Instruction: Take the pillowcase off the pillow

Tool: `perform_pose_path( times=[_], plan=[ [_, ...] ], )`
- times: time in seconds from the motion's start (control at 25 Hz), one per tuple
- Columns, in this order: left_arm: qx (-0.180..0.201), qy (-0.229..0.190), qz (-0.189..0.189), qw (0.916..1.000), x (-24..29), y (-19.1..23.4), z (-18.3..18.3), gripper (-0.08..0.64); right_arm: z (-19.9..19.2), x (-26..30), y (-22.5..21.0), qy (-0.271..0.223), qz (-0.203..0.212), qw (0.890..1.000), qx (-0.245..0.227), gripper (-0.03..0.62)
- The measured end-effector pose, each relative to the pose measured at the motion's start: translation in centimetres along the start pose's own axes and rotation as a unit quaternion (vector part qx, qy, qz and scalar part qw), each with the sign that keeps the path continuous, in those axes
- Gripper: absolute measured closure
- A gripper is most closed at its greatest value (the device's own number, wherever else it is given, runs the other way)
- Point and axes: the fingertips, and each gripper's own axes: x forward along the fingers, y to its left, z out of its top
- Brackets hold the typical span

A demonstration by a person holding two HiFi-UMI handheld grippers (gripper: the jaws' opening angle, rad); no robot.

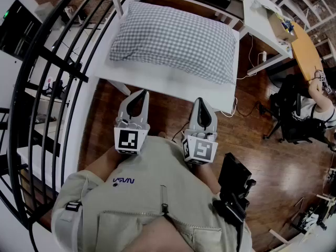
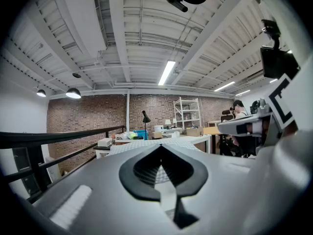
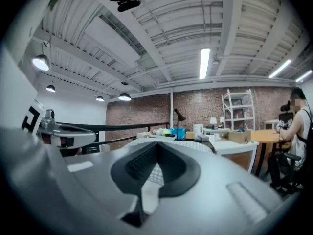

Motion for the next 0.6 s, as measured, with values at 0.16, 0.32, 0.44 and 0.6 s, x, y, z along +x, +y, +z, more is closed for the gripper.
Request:
perform_pose_path(
  times=[0.16, 0.32, 0.44, 0.6],
  plan=[
    [-0.001, 0.004, 0.003, 1.0, 1.1, -1.3, 0.3, 0.554, 0.0, 0.7, -1.8, 0.004, 0.01, 1.0, 0.004, 0.589],
    [-0.006, 0.013, 0.018, 0.9997, 1.8, -0.8, -0.2, 0.554, -0.7, 2.0, -2.4, 0.011, 0.019, 1.0, 0.005, 0.589],
    [-0.011, 0.015, 0.021, 0.9996, 2.7, 0.1, -0.7, 0.554, -1.1, 3.5, -1.8, 0.017, 0.024, 1.0, 0.007, 0.589],
    [-0.015, 0.014, 0.011, 0.9997, 4.7, 3.0, -1.3, 0.554, -1.3, 6.9, -0.6, 0.025, 0.018, 1.0, 0.003, 0.589]
  ],
)
